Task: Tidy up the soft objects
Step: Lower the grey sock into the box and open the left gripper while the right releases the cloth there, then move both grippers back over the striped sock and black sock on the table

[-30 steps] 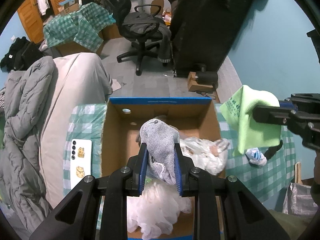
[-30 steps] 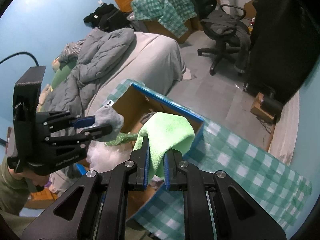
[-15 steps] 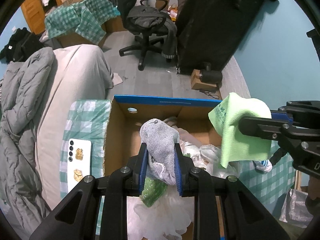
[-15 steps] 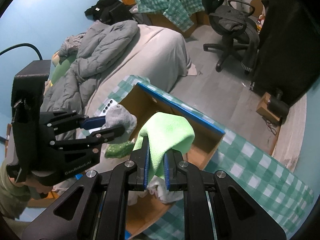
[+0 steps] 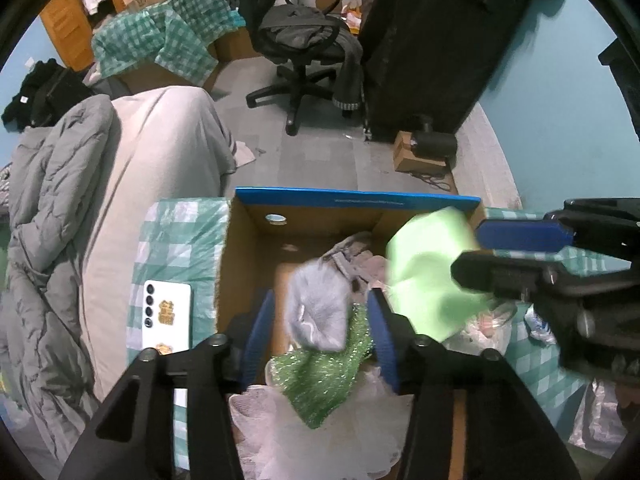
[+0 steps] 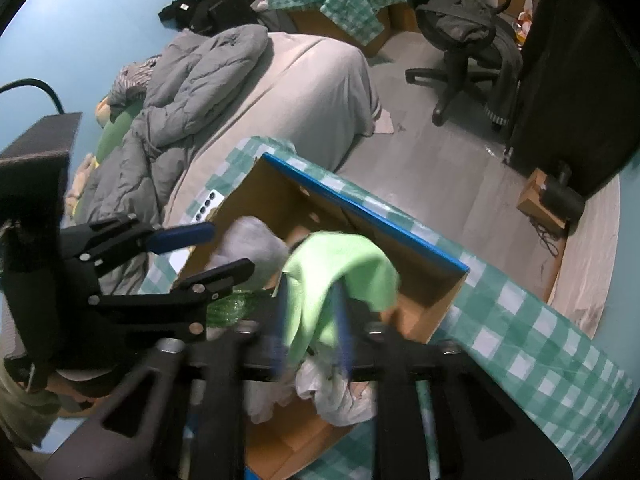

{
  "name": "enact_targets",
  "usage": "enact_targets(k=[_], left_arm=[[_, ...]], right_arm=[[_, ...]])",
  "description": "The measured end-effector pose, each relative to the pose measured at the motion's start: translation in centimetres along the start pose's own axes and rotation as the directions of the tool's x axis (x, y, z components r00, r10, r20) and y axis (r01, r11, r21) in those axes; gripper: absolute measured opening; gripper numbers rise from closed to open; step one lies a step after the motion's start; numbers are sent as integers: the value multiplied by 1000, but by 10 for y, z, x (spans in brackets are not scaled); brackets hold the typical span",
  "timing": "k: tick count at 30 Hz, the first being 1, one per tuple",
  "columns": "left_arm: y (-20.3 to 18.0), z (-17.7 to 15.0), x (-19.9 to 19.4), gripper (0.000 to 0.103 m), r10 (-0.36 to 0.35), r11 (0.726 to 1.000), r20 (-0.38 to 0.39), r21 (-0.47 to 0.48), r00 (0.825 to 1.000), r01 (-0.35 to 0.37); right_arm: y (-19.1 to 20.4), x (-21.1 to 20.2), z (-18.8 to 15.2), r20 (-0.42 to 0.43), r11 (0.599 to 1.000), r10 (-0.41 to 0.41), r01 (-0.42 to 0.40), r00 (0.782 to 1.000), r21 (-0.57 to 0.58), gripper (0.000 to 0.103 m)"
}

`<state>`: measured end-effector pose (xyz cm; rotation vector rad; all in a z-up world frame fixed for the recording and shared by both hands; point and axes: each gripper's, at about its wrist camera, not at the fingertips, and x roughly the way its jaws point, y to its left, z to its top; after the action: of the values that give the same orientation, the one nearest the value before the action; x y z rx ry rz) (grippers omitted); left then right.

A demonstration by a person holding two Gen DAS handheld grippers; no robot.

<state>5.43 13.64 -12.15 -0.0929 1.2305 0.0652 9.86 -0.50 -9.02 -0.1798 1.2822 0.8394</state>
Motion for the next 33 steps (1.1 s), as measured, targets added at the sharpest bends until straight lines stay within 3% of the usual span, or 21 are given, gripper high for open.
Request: enact_targets(k=[5, 12, 18, 33], left_arm=[[5, -3, -9, 55, 31, 1000, 13, -7, 999, -31], [8, -10, -25, 56, 24, 999, 25, -37, 999, -23], [3, -14, -39, 62, 23, 999, 49, -38, 999, -21], [-45, -31, -59, 72, -33, 999, 37, -27, 999, 34]], right_arm=[[2, -5, -3, 17, 1000, -22, 22, 1000, -15, 47], [-3, -15, -11, 19, 999, -41, 41, 999, 4, 52], [-9, -29, -22, 25, 998, -59, 59, 998, 14, 59], [-44, -81, -61, 48, 988, -124, 119, 991, 99, 63]])
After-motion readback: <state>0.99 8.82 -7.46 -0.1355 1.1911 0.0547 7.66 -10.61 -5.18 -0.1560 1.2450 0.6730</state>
